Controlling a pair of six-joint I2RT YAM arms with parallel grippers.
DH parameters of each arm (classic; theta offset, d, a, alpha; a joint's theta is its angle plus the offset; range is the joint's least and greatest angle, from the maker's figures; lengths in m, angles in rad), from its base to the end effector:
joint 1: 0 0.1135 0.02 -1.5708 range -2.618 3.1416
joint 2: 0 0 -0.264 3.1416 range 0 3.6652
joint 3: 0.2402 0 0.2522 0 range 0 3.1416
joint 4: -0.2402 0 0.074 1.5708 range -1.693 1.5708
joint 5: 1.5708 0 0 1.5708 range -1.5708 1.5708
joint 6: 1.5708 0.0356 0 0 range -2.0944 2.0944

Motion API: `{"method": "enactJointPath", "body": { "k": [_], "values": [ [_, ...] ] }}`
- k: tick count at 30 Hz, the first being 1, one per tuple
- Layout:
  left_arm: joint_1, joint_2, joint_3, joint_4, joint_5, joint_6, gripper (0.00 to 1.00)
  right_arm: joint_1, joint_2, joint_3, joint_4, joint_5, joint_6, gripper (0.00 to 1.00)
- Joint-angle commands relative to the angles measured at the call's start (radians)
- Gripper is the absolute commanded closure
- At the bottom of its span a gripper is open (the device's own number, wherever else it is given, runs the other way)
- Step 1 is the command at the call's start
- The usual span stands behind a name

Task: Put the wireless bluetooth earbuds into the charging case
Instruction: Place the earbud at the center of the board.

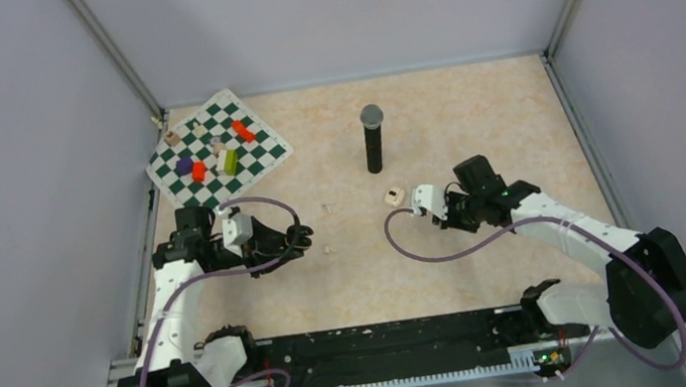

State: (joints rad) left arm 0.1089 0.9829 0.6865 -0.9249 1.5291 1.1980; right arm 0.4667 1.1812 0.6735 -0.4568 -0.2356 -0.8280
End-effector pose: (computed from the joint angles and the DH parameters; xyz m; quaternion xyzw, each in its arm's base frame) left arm 0.1542 -0.0189 0.2481 0.4711 0.5456 -0.4650 0.5140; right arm 0.1971 0.1086 0.2018 -0.5996 0.7349 0.0571 0.3118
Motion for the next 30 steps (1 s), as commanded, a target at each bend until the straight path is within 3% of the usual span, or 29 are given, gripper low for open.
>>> {"method": "enactJointPath", "body": {
  "k": [1,9,11,14,18,23,30],
  "values": [
    [0.003,0.008,0.048,-0.091,0.143,0.111,1.0,-0.064,0.049,-0.004,0.022,-0.062,-0.193,0.8],
    [0.003,-0.002,0.049,-0.102,0.14,0.123,1.0,-0.08,0.23,0.057,0.071,-0.068,-0.236,0.77],
    [0.003,0.0,0.049,-0.103,0.141,0.124,1.0,-0.081,0.258,0.066,0.097,-0.047,-0.232,0.71],
    [0.003,0.004,0.047,-0.102,0.144,0.124,1.0,-0.086,0.271,0.074,0.147,-0.018,-0.211,0.53],
    [0.003,0.002,0.047,-0.103,0.145,0.124,1.0,-0.099,0.262,0.069,0.208,0.028,-0.186,0.4],
    [0.003,0.001,0.046,-0.101,0.148,0.124,1.0,-0.133,0.23,0.064,0.212,0.039,-0.173,0.34],
    [0.003,-0.006,0.045,-0.102,0.148,0.125,1.0,-0.253,0.191,0.178,-0.02,-0.222,-0.064,0.31]
  ]
}}
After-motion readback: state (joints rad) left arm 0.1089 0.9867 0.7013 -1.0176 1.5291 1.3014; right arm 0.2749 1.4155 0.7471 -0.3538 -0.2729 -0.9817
